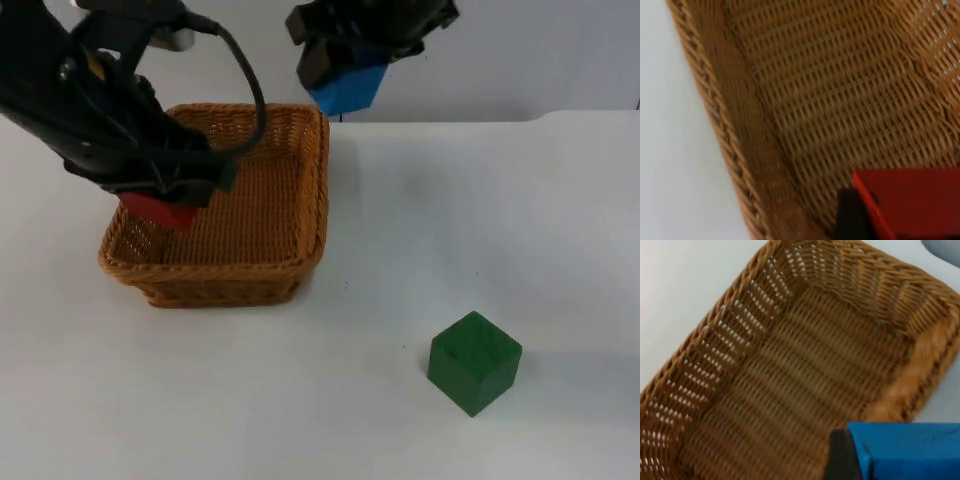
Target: Pick up one cube with each hand and place exactly two cubes into the same basket, leaving the remaining cube outside.
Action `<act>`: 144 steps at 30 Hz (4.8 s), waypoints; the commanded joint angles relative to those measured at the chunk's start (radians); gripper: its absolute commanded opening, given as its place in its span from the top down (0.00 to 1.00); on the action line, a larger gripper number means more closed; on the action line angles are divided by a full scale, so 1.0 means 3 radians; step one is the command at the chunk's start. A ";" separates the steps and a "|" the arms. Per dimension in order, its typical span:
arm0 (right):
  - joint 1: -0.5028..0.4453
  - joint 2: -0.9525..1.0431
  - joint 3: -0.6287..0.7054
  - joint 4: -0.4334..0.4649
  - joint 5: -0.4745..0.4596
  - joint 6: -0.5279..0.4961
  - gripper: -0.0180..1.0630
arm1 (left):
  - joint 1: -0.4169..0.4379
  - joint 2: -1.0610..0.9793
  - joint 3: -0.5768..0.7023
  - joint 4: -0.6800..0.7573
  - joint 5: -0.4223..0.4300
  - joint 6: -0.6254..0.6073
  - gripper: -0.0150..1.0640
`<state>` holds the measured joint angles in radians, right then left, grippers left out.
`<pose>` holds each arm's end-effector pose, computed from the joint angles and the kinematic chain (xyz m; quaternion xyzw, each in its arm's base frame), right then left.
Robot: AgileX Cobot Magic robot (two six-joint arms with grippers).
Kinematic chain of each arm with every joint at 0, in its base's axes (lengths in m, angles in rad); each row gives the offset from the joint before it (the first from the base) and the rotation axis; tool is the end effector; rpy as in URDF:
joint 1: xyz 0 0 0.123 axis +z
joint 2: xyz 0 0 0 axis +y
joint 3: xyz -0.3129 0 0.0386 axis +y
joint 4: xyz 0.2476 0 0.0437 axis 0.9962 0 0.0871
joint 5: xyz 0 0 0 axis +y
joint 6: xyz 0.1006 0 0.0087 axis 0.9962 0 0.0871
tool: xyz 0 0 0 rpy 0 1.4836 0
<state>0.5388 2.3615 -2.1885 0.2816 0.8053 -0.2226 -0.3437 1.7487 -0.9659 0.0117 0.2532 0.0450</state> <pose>0.4743 0.3071 0.2403 -0.2931 0.8882 0.1782 0.3058 0.3376 -0.1205 0.1984 0.1887 0.9331 -0.0424 0.3031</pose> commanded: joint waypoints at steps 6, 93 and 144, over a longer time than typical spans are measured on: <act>0.0109 0.0432 -0.0578 0.0045 -0.0097 -0.0008 0.98 | 0.0016 0.0424 -0.0321 0.0029 -0.0119 0.0139 0.99; 0.0165 0.0025 -0.0743 -0.0321 -0.0411 -0.0118 0.29 | 0.0184 0.0070 -0.0654 0.0218 0.0088 0.0181 0.20; 0.0172 -0.0827 -0.0743 -0.0094 0.1386 -0.0109 0.29 | 0.0184 -0.1741 -0.0246 -0.0095 0.0823 0.0180 0.20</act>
<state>0.5834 2.1329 -2.4077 0.2593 1.1993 -0.2488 -0.2876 1.2393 -1.0535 -0.0106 0.5169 0.1054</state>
